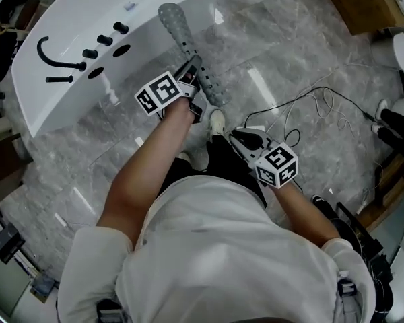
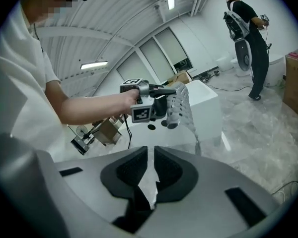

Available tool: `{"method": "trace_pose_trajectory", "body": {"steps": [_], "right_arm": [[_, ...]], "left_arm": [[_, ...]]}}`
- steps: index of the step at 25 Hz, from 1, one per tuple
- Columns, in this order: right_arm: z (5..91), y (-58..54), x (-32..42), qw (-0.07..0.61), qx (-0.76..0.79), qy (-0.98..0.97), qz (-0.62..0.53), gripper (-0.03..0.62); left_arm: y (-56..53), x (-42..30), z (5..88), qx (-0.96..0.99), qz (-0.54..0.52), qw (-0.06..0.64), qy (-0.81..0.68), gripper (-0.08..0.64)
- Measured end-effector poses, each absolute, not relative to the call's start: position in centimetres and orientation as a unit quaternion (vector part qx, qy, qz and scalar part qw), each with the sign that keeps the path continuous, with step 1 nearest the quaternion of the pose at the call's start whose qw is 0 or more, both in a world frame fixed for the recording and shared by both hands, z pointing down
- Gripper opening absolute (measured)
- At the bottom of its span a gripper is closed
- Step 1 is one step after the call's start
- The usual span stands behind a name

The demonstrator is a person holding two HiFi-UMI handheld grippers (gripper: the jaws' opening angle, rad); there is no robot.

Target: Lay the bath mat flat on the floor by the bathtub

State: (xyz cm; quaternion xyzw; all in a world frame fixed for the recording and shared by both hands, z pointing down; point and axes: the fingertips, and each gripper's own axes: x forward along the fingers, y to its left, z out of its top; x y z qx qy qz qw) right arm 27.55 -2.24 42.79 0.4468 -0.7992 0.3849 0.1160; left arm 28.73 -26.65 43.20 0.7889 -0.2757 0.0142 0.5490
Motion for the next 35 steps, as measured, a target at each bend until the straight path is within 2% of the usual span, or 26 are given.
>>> {"method": "trace_pose_trajectory", "body": {"steps": [9, 15, 19, 23, 35], "right_arm": [[46.8, -2.0, 31.7, 0.137, 0.454, -0.766, 0.435, 0.051], [49.9, -1.9, 31.4, 0.151, 0.440, -0.748, 0.474, 0.051], [52.2, -2.8, 30.4, 0.206, 0.411, -0.763, 0.454, 0.051], [53.0, -4.3, 27.8, 0.261, 0.365, -0.788, 0.422, 0.051], [57.8, -7.0, 21.4, 0.294, 0.292, -0.801, 0.432, 0.051]], "left_arm": [[-35.8, 39.9, 48.5, 0.782, -0.040, 0.563, -0.263, 0.061], [-38.4, 40.5, 54.8, 0.779, -0.062, 0.570, -0.253, 0.060], [-38.7, 36.7, 61.3, 0.772, -0.046, 0.576, -0.267, 0.060], [-38.1, 29.9, 68.0, 0.749, -0.019, 0.585, -0.308, 0.061], [-38.3, 8.5, 80.5, 0.712, 0.063, 0.560, -0.419, 0.060]]}}
